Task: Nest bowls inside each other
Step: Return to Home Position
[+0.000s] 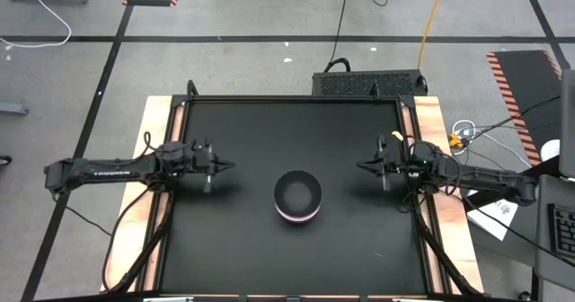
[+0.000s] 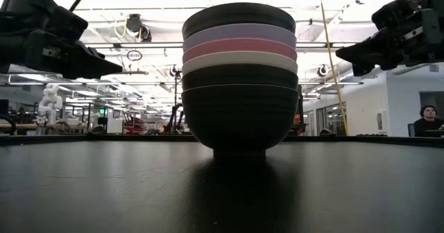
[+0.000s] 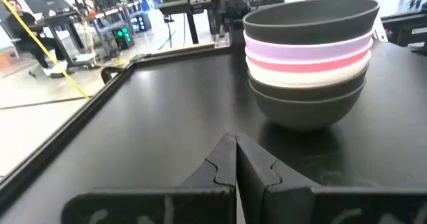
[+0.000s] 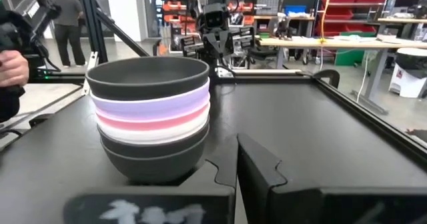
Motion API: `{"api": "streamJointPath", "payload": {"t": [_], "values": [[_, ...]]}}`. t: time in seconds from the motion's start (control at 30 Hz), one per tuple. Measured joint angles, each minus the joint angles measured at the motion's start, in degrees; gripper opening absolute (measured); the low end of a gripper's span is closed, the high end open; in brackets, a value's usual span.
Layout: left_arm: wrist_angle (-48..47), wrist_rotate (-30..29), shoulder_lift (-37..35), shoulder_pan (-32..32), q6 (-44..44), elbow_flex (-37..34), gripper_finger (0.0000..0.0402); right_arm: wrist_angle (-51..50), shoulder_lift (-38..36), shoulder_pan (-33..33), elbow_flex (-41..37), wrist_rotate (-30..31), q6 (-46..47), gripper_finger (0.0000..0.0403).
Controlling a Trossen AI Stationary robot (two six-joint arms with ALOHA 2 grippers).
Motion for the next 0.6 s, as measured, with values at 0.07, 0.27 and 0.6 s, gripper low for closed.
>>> {"api": "streamJointPath", "payload": {"t": [0.07,0.27,0.6], "values": [[-2.4,0.0,-2.2,0.0,-0.1,0.0,0.0001,-1.4,-1.6,0.0,0.0,0.0,0.0,0.0],[-6.7,0.6,-8.9,0.0,-0.2,0.0,0.0001,-5.7,-7.0,0.0,0.0,0.0,0.2,0.0],[-14.0,0.5,-16.7,0.0,-0.3,0.0,0.0002,-6.3,-11.1,0.0,0.0,-1.5,1.6,0.0]]}}
